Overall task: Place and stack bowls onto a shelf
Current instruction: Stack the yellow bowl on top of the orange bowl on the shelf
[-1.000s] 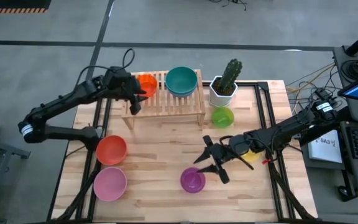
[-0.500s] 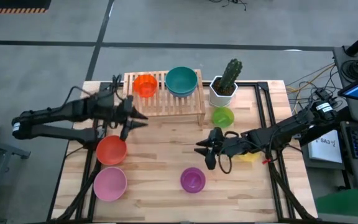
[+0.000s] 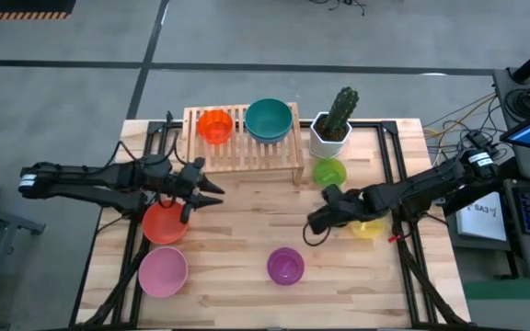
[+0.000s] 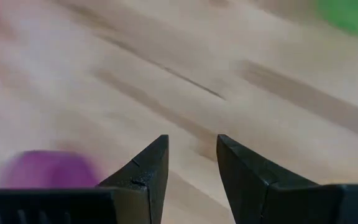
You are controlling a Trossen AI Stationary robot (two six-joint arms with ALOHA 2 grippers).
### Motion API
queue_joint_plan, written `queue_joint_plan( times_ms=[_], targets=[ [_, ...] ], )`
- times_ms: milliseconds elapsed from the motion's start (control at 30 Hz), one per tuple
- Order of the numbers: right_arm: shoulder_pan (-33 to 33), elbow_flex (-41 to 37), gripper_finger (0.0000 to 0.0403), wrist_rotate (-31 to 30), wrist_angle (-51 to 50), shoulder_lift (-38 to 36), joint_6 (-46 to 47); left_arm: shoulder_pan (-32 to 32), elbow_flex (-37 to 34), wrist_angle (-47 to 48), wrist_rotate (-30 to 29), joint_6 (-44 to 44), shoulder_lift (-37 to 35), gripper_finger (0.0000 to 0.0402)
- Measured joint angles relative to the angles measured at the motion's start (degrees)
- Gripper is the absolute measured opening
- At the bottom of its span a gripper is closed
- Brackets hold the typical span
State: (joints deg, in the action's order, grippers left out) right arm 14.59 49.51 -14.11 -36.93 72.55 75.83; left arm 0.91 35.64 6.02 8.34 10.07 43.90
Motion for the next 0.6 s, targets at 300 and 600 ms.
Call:
queue_joint_plan(
  times_ms=[300, 600],
  targets=[
    [1.63, -0.09, 0.013, 3.82, -12.64, 0.07, 14.05, 0.0, 0.22, -0.02, -0.4, -0.54, 0.04, 0.0111],
    [1.71, 2.04, 0.0123, 7.9, -28.95, 0.07, 21.31, 0.0, 0.22, -0.02, -0.42, -0.55, 0.09, 0.0111]
  ],
)
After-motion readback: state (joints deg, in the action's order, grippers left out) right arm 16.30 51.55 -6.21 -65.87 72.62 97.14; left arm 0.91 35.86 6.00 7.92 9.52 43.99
